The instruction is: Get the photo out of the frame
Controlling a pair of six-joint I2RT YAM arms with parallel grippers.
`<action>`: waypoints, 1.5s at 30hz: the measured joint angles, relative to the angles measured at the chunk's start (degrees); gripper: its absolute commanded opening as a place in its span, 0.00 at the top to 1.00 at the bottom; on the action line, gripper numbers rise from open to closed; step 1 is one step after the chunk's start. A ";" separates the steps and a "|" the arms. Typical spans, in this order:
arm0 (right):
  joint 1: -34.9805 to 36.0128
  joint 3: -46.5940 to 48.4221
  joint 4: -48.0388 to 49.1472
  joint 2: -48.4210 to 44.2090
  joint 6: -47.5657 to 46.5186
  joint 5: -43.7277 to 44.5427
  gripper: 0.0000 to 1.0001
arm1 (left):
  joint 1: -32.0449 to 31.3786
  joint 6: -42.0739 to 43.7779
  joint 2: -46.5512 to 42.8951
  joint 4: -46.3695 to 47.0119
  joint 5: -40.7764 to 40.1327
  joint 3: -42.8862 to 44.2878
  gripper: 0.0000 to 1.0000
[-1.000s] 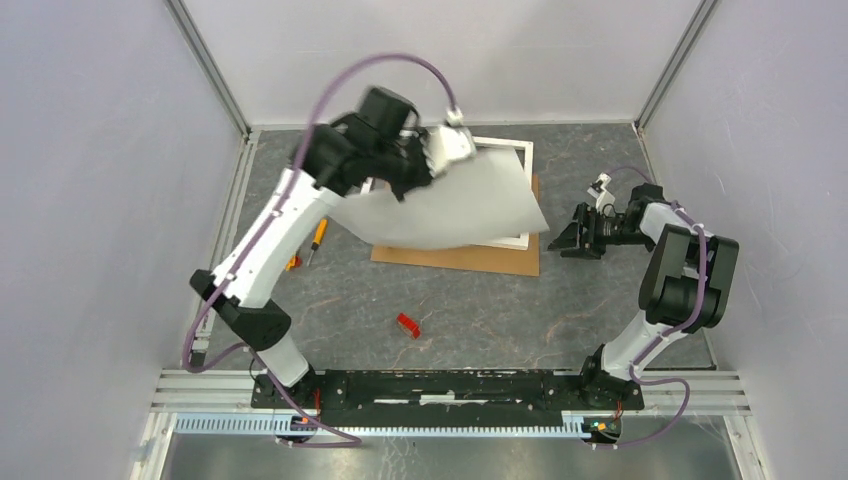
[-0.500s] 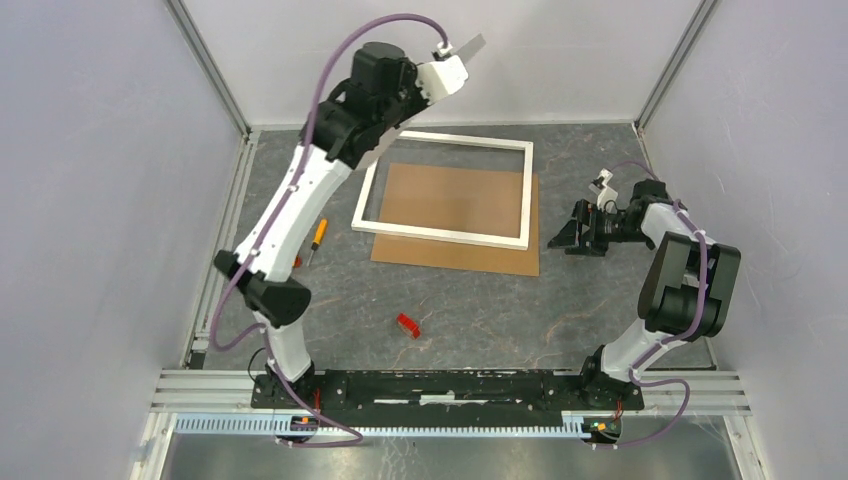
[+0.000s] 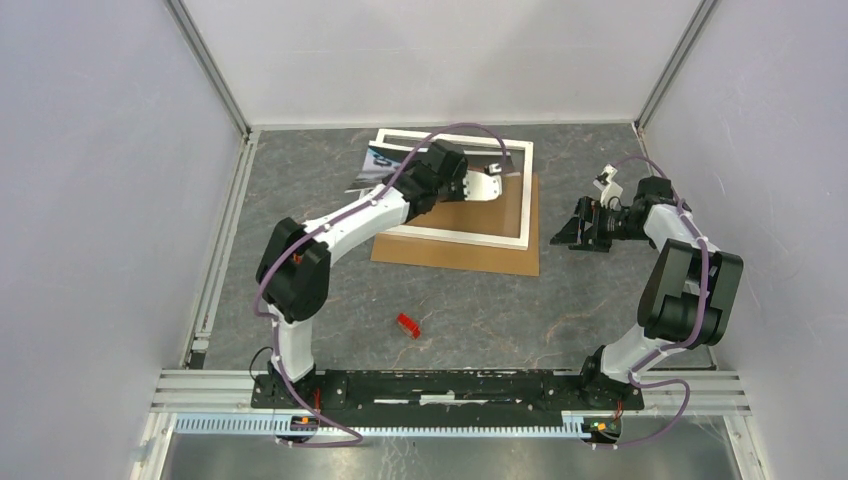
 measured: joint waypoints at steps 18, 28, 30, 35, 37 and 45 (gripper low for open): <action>-0.11 0.00 0.13 0.00 -0.04 0.00 0.13 | -0.68 0.39 5.62 8.81 11.28 -8.66 0.63; -0.11 0.00 0.15 0.07 -0.02 -0.02 0.13 | -0.70 0.59 7.69 2.01 11.08 -8.22 0.53; -0.11 0.00 0.15 0.07 -0.02 0.00 0.13 | -0.92 0.59 7.87 0.98 11.04 -8.22 0.51; -0.11 0.00 0.15 0.28 0.00 -0.02 0.13 | -1.73 0.39 8.13 -1.51 11.13 -7.04 0.50; -0.13 0.00 0.15 0.31 -0.02 -0.02 0.13 | -2.40 -0.35 8.17 -2.93 11.26 -6.27 0.49; -0.11 0.00 0.13 0.31 -0.02 -0.04 0.13 | -4.63 -5.64 8.35 -6.16 11.02 -4.79 0.50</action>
